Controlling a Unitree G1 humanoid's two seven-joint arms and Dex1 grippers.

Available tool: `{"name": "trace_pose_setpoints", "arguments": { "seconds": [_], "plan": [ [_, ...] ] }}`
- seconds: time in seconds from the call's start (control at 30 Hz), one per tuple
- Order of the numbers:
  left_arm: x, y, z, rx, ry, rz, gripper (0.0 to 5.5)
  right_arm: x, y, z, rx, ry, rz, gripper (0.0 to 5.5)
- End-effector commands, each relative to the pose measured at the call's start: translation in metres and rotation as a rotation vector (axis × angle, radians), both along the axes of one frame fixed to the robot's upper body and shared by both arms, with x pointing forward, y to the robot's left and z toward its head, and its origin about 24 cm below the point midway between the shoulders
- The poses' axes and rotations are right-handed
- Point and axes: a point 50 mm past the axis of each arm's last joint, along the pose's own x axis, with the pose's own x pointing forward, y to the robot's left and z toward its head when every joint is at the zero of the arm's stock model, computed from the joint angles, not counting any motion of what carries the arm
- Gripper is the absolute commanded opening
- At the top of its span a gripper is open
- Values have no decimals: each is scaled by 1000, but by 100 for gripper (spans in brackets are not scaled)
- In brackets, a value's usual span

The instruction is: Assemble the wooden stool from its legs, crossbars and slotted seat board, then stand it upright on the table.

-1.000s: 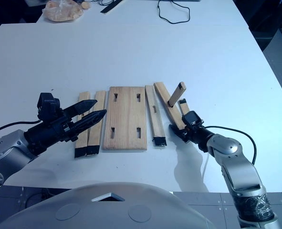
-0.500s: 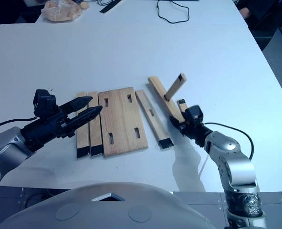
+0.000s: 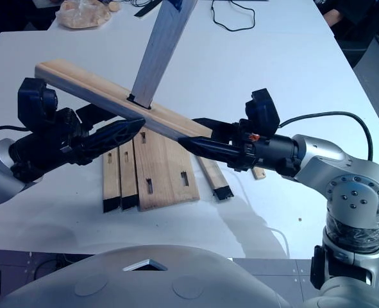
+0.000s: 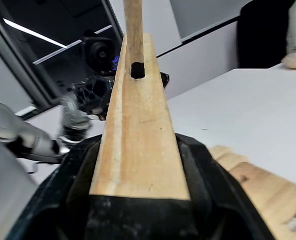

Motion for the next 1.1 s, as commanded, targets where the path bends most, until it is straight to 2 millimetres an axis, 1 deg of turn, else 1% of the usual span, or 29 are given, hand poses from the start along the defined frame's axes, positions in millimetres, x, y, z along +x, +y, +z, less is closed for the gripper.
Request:
{"name": "trace_pose_setpoints", "arguments": {
  "seconds": [0.03,0.17,0.33,0.43,0.63,0.7,0.73,0.77,0.8,0.87,0.97,1.03,1.1],
  "plan": [
    [1,-4,12,-80,-20,-52,347,2,2,5,15,8,57,206],
    [3,-2,18,-129,-19,-60,347,1,4,1,7,25,94,206],
    [5,1,24,-182,-9,-75,272,0,4,-9,-12,40,96,206],
    [1,1,21,-152,-11,-104,232,0,4,-10,-8,42,93,206],
    [-4,2,15,-98,-14,-138,225,4,1,-9,-7,36,85,206],
    [-3,2,15,-92,-19,-141,224,5,2,-11,-48,17,72,206],
    [-2,3,15,-87,-25,-137,224,5,2,-13,-69,6,72,244],
    [-1,3,16,-79,-32,-128,223,4,3,-15,-85,-1,75,255],
    [2,5,16,-62,-42,-111,218,5,3,-17,-103,-9,63,276],
    [6,10,16,-15,-66,-83,213,10,0,-23,-137,-11,12,295],
    [8,22,17,66,-100,-65,213,27,-12,-25,-114,10,-137,295],
    [9,30,20,100,-116,-54,213,31,-19,-25,-90,22,-194,295],
    [5,38,22,155,-128,-46,212,33,-25,-29,-103,27,-248,295]
  ]
}}
